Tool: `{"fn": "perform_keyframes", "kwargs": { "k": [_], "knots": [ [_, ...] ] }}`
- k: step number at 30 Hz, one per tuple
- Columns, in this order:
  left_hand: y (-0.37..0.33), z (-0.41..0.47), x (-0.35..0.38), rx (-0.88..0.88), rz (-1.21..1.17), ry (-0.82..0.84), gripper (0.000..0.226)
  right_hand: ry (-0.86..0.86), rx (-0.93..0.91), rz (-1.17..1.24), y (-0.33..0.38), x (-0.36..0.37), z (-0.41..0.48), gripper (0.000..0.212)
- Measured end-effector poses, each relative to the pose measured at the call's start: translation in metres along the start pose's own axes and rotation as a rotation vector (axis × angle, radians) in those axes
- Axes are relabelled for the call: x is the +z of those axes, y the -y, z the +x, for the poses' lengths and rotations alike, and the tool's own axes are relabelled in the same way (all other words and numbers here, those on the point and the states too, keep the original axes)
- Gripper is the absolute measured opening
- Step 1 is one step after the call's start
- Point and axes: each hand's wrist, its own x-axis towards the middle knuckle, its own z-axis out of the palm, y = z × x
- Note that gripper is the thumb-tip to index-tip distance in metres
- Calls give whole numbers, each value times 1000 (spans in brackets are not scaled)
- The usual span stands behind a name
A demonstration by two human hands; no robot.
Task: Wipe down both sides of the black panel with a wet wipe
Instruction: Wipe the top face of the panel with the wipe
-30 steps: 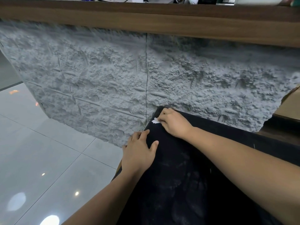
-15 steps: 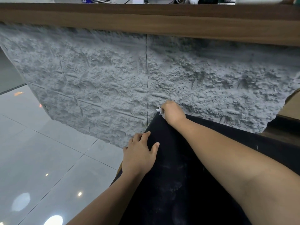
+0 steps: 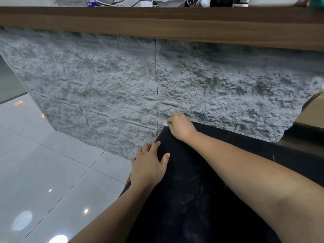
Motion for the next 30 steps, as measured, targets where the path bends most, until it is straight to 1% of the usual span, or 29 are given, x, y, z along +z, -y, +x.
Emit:
{"fn": "perform_keyframes", "kwargs": {
  "k": [5,9,13,15,19,24,30],
  "knots": [
    [-3,-1,0,3,9,-13,64,-13,-45,74,5,2,-14,27],
    [-4,-1,-1,-3,7,-10,64,29,-95,118,4,-1,-24,24],
    [-5,-2,-2,-6,-7,-5,64,59,-141,69,-6,-7,-27,22],
    [-5,-2,-3,-6,-8,-7,64,53,-106,31,-17,-12,-26,22],
    [-4,-2,-3,-3,-16,-5,63,23,36,-17,-40,-19,-24,24],
    [-4,-2,-3,-1,-13,-7,63,6,155,-98,-63,-28,-28,24],
    [-4,-2,-2,0,-12,-5,63,0,234,-144,-54,-31,-29,25]
  ]
}}
